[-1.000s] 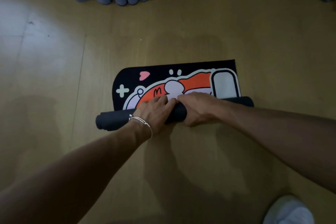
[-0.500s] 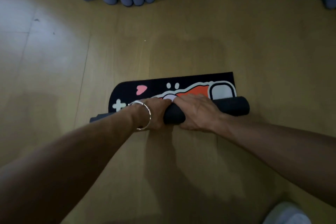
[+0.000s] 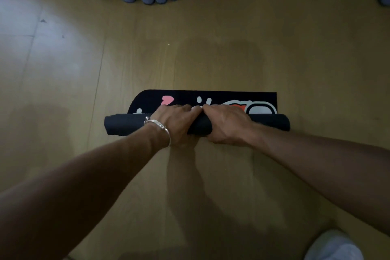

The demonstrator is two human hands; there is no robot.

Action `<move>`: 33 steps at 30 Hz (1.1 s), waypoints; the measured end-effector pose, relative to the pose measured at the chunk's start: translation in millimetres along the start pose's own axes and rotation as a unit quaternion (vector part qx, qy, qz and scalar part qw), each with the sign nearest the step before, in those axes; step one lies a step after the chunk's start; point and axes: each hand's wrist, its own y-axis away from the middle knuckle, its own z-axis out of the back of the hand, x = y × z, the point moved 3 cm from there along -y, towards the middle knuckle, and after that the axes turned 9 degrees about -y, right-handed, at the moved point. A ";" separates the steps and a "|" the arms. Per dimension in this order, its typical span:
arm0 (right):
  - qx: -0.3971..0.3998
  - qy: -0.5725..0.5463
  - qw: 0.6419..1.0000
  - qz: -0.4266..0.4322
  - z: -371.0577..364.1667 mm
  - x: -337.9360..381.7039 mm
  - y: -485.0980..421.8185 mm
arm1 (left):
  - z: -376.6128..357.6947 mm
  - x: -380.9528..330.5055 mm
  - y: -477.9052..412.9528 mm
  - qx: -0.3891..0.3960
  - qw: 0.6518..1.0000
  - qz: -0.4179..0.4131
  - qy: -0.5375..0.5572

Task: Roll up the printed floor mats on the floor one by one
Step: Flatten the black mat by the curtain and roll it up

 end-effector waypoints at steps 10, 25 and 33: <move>-0.016 0.037 0.999 0.015 -4.9 4.6 3.5 | 2.5 5.9 -3.0 0.045 0.999 -0.012 0.022; 0.189 -0.205 0.957 -0.083 8.6 4.3 -1.1 | 7.5 -1.1 14.1 -0.040 0.994 -0.065 -0.076; 0.091 -0.003 0.996 -0.018 8.0 20.5 -7.3 | 13.6 8.1 2.8 0.085 0.996 0.034 0.013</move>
